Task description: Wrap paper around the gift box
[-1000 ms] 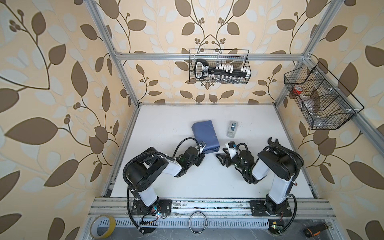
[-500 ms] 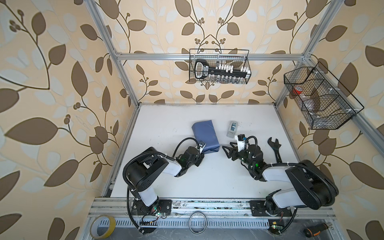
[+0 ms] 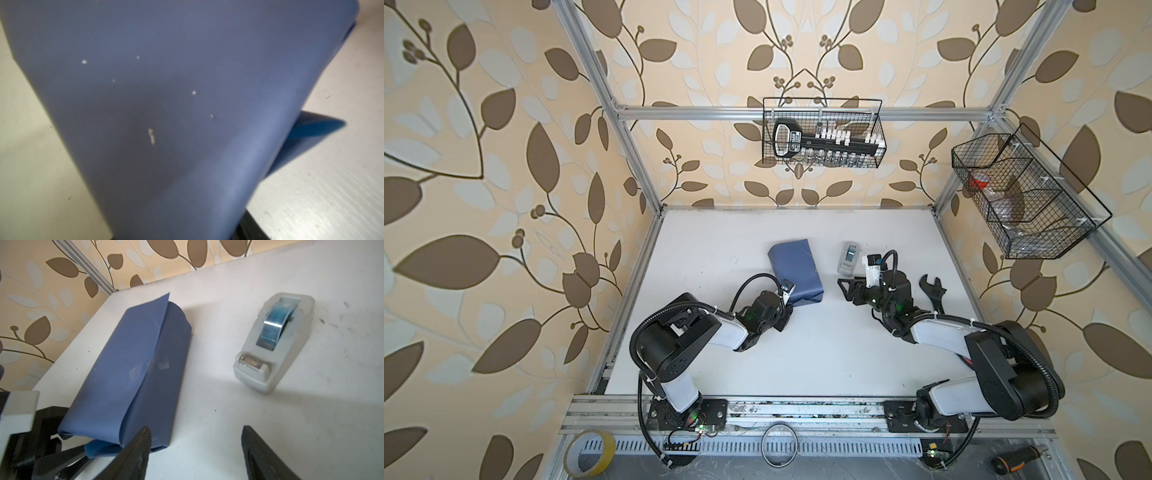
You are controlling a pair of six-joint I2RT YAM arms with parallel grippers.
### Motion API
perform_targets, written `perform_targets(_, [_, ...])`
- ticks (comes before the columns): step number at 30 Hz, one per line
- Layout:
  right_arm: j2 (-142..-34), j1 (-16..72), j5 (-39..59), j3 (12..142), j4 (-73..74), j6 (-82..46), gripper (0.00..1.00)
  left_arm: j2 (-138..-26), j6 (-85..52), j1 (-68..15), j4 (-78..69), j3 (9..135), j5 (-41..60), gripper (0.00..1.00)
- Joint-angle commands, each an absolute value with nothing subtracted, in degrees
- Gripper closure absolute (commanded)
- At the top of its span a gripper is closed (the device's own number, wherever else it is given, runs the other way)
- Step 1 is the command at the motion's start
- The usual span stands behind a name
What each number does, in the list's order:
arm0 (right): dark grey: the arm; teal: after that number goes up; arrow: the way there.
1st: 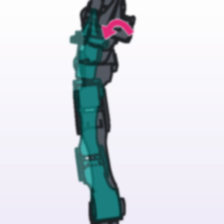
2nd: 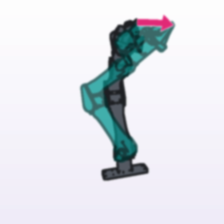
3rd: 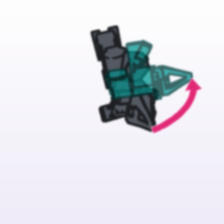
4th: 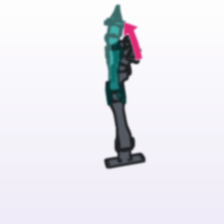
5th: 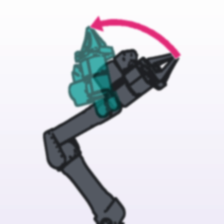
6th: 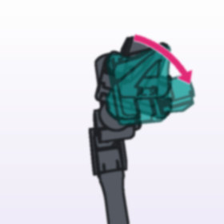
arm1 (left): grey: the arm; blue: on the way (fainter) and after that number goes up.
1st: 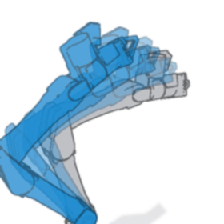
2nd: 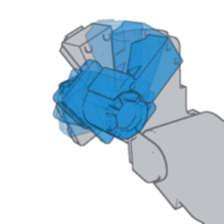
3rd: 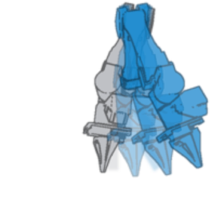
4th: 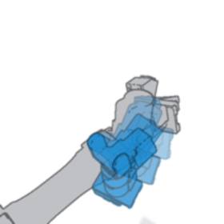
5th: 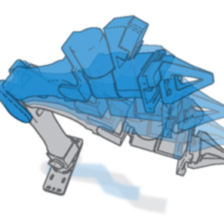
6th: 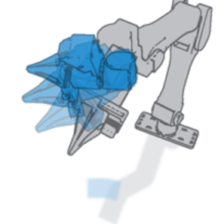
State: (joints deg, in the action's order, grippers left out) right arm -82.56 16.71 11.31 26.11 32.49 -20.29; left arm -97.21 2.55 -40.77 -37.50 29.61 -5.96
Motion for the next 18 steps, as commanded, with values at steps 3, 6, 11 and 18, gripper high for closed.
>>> perform_targets(3, [-85.22, 16.61, 10.99, 27.34, 31.77, -21.01, 0.3, -97.56, 0.7, -39.91, -38.46, 31.46, -4.32, 0.5])
perform_targets(6, [-86.28, 16.63, 11.47, 27.25, 32.33, -21.2, 0.3, -97.65, 0.44, -39.95, -38.66, 31.59, -4.22, 0.48])
perform_targets(11, [-88.54, 16.79, 13.68, 27.47, 34.56, -21.97, 0.33, -97.59, 0.09, -39.92, -38.36, 32.04, -4.21, 0.47])
perform_targets(18, [-88.51, 19.1, 15.84, 29.46, 37.37, -23.52, 0.35, -97.56, 0.09, -39.84, -38.28, 31.97, -4.63, 0.47])
